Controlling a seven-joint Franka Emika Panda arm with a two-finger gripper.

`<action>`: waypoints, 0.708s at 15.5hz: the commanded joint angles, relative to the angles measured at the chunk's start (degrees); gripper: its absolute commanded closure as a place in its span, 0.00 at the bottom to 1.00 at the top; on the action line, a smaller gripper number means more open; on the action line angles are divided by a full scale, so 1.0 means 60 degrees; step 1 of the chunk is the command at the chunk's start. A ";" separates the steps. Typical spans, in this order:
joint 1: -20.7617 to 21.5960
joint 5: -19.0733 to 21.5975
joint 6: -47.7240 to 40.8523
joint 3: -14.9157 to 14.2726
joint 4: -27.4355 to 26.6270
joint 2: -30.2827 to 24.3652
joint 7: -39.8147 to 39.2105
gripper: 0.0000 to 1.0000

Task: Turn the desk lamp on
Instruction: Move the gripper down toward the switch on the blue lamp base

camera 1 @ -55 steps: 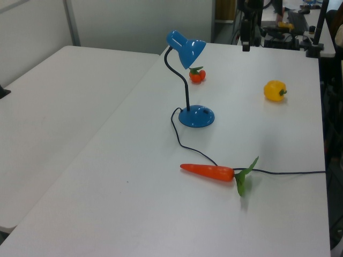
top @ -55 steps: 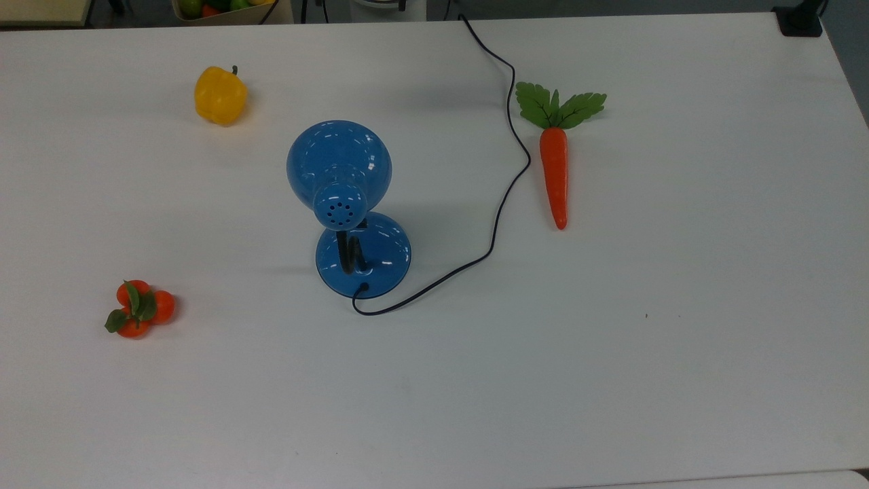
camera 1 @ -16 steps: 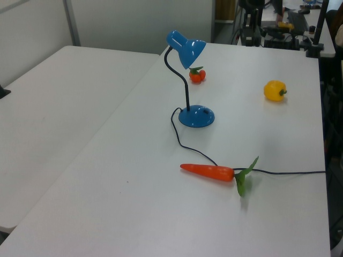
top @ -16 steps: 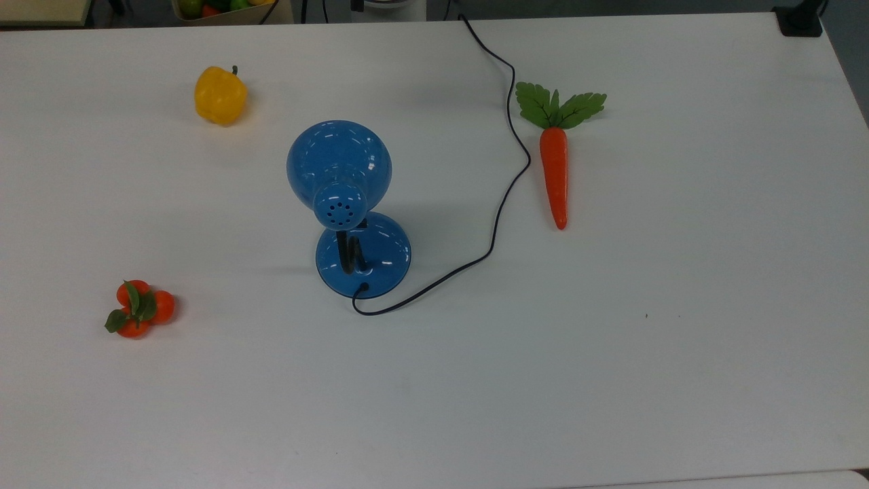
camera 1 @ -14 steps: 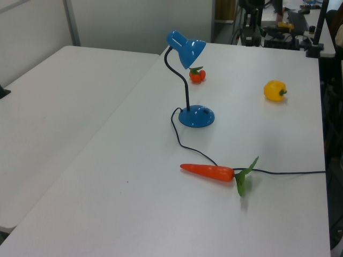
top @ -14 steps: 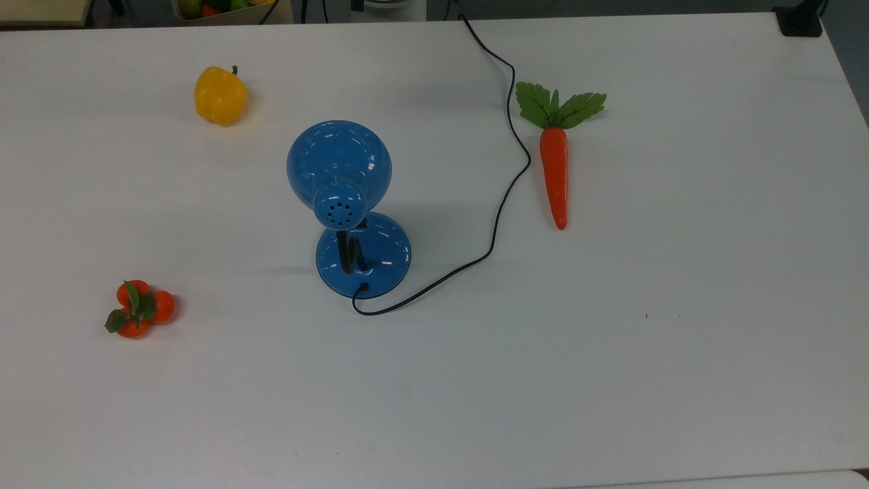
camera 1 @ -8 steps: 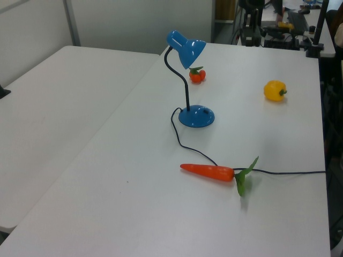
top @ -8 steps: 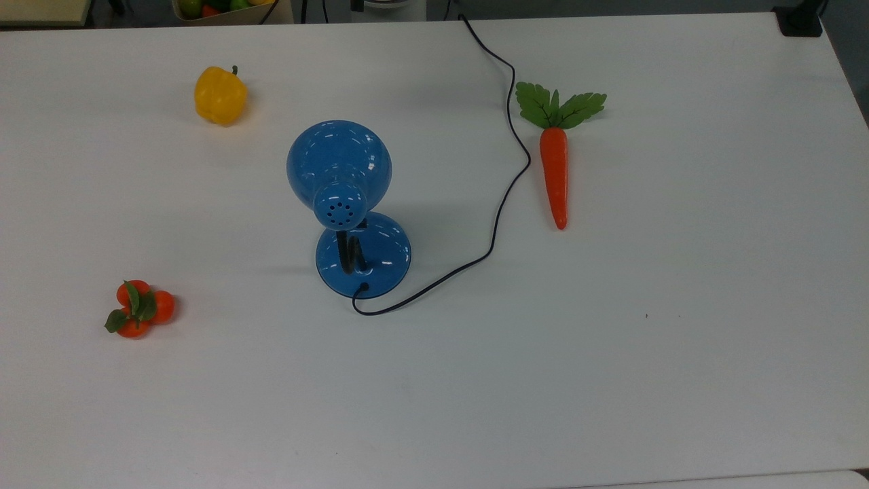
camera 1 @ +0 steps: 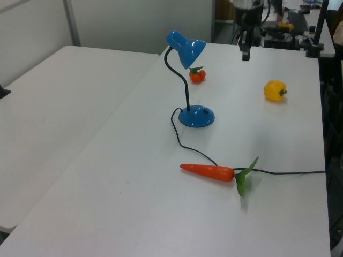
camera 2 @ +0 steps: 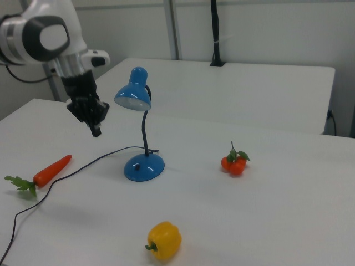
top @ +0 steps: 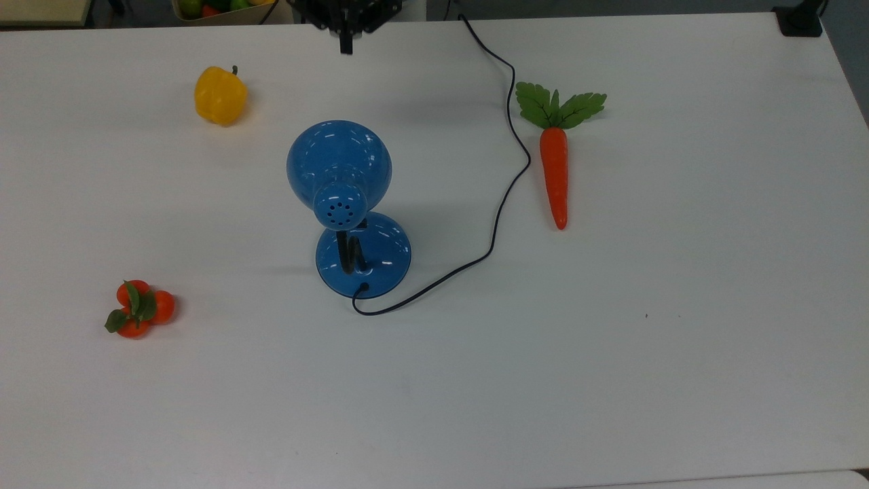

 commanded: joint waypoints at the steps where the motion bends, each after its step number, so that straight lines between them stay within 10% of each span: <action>1: -0.0046 0.0142 0.1655 -0.0045 -0.1563 -0.0187 -0.0135 1.00; 11: -0.0325 0.0127 0.3035 -0.0059 -0.2416 0.0237 -0.0091 1.00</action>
